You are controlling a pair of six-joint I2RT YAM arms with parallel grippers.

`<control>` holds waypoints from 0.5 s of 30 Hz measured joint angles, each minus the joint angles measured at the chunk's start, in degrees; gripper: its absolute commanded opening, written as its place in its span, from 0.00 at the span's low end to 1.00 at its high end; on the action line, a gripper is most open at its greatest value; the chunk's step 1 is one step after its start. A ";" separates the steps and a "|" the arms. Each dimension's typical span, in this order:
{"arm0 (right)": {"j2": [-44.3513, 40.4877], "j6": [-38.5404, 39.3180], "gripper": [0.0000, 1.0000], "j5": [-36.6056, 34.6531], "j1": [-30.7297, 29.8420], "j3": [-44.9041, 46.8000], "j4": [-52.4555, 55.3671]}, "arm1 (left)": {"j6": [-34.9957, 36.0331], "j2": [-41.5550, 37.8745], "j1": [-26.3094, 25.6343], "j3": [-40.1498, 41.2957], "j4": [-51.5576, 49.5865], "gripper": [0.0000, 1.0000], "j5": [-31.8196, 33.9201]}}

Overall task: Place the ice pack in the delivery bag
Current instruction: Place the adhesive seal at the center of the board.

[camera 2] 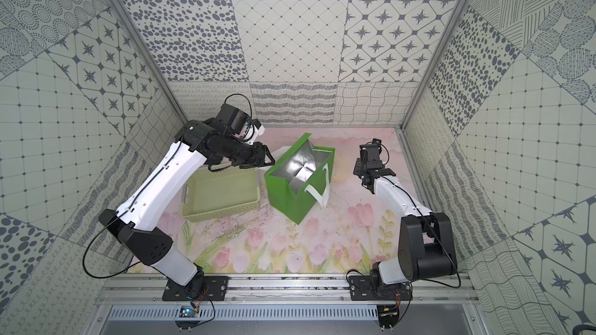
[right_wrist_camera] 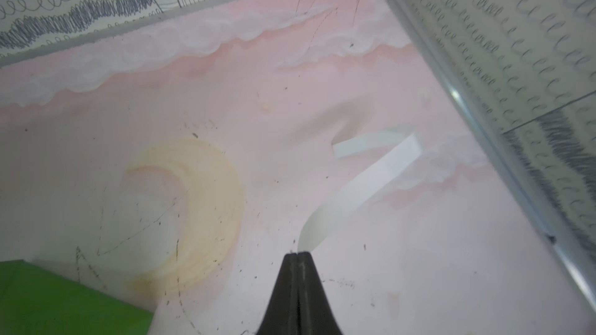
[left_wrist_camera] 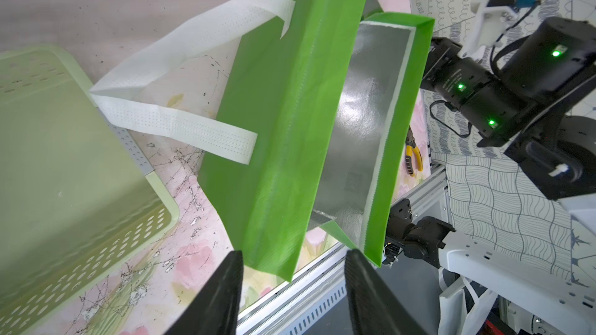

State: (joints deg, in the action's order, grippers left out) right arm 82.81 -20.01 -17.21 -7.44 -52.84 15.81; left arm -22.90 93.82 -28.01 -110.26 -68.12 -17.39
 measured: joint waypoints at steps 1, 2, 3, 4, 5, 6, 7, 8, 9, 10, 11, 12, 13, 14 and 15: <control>-0.61 -0.57 0.29 1.18 -0.11 1.31 0.15 | 0.35 -0.83 0.00 1.16 0.81 0.58 0.00; -1.42 -1.09 0.37 2.23 -0.28 2.34 0.26 | 0.70 -1.64 0.00 2.23 1.49 0.59 0.00; -2.69 -1.53 0.46 3.34 -0.46 3.21 0.52 | 1.33 -2.69 0.00 3.69 2.25 0.60 0.04; -4.24 -1.77 0.53 4.24 -0.61 3.87 0.94 | 1.95 -3.85 0.00 5.31 3.19 0.61 0.04; -5.95 -2.05 0.57 5.11 -0.85 4.24 1.29 | 2.51 -5.07 0.00 7.06 4.17 0.62 0.07; -8.04 -1.99 0.61 6.01 -1.29 4.48 1.64 | 3.21 -6.36 0.00 8.92 4.98 0.64 0.07; -10.56 -1.95 0.64 7.17 -1.86 4.68 1.75 | 3.82 -7.72 0.00 10.91 5.99 0.68 0.04; -13.05 -1.92 0.67 8.31 -2.45 4.85 1.86 | 4.42 -8.90 0.00 12.66 6.78 0.69 0.00; -15.93 -1.68 0.76 9.49 -3.21 5.01 1.95 | 5.16 -10.62 0.00 15.21 7.98 0.71 -0.07; -18.88 -1.31 0.76 10.60 -4.07 5.29 1.97 | 5.75 -12.15 0.00 17.55 9.03 0.71 -0.20; -21.59 -0.92 0.76 11.56 -5.05 5.62 1.99 | 6.29 -13.55 0.00 19.76 10.03 0.71 -0.35; -24.39 -0.37 0.76 12.70 -6.32 6.03 2.05 | 6.84 -15.15 0.00 22.34 11.02 0.72 -0.46; -26.80 0.09 0.76 13.77 -7.78 6.47 2.16 | 7.48 -16.76 0.00 24.92 12.02 0.74 -0.59; -28.46 0.37 0.75 14.56 -9.07 6.78 2.38 | 7.91 -18.05 0.00 27.08 13.00 0.74 -0.81; -30.01 0.70 0.74 15.58 -10.97 7.17 2.69 | 8.37 -19.76 0.00 30.08 14.27 0.75 -1.14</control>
State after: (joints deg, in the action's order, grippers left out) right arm 52.80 -19.31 -1.63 -18.41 -45.67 18.50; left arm -14.52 74.06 -28.01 -80.18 -53.84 -18.52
